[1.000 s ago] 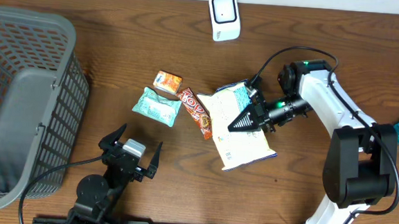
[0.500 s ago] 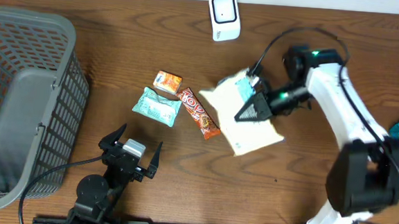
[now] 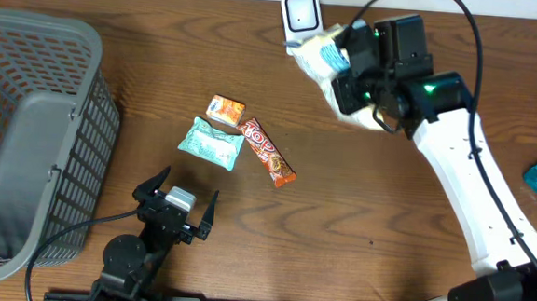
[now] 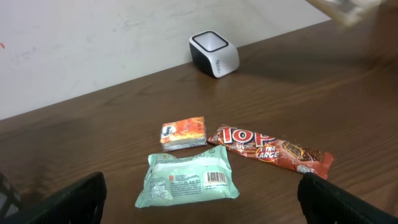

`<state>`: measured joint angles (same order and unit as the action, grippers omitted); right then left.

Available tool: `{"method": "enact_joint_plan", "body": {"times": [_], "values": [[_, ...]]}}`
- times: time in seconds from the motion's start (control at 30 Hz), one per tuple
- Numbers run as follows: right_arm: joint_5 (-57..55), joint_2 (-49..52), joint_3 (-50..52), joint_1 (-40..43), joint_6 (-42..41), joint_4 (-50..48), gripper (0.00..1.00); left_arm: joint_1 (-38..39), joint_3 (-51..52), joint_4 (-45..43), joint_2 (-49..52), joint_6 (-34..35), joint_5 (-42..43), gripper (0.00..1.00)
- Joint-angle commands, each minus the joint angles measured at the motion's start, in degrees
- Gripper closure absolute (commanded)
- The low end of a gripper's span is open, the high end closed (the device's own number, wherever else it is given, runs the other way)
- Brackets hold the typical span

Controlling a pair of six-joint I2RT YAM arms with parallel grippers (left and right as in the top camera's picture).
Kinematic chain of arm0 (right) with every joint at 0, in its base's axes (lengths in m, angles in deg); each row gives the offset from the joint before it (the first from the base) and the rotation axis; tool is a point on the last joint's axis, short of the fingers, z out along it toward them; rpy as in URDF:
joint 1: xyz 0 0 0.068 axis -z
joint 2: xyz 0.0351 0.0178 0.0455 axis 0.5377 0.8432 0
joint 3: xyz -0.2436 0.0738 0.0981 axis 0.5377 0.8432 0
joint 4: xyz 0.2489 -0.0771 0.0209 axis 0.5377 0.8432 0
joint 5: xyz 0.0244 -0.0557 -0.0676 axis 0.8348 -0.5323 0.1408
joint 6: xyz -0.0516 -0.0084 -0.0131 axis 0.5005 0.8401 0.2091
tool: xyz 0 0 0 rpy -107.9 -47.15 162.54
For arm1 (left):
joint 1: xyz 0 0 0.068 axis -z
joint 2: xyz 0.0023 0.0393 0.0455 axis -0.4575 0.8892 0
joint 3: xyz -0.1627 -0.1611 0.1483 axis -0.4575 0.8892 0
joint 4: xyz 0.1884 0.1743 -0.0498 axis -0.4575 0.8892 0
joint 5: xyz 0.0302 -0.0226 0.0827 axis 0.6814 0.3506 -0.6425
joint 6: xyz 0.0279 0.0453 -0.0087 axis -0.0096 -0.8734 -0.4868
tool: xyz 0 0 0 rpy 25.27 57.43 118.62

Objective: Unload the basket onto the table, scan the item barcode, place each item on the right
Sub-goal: 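Carry the chip bag to the scanner and hold it over the window, then carry the chip bag to the far right with the right gripper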

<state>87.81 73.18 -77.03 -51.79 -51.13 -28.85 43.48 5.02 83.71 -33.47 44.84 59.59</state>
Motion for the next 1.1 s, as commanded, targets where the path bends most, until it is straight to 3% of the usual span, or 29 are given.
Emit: {"method": "enact_joint_plan", "body": {"times": [0.0, 0.07, 0.33, 0.63, 0.8, 1.07], "values": [[-11.4, 2.4, -0.7, -0.8, 4.7, -6.1, 0.99, 0.2, 0.9, 1.4, -0.1, 0.7, 0.3, 0.02], [-16.4, 4.6, -0.7, -1.2, 5.2, -12.0, 0.99, 0.2, 0.9, 1.4, -0.1, 0.7, 0.3, 0.02], [-17.7, 14.3, -0.7, -3.3, 15.2, -36.0, 0.99, 0.2, 0.9, 1.4, -0.1, 0.7, 0.3, 0.02], [-22.4, 26.1, -1.2, -5.9, 16.3, -63.0, 0.99, 0.2, 0.9, 1.4, -0.1, 0.7, 0.3, 0.02], [-25.4, 33.7, -6.6, -6.2, 19.7, -67.6, 0.99, 0.2, 0.9, 1.4, -0.1, 0.7, 0.3, 0.02], [-28.1, 45.0, -22.1, -6.8, 21.6, -63.4, 0.99, 0.2, 0.9, 1.4, -0.1, 0.7, 0.3, 0.02]]}}
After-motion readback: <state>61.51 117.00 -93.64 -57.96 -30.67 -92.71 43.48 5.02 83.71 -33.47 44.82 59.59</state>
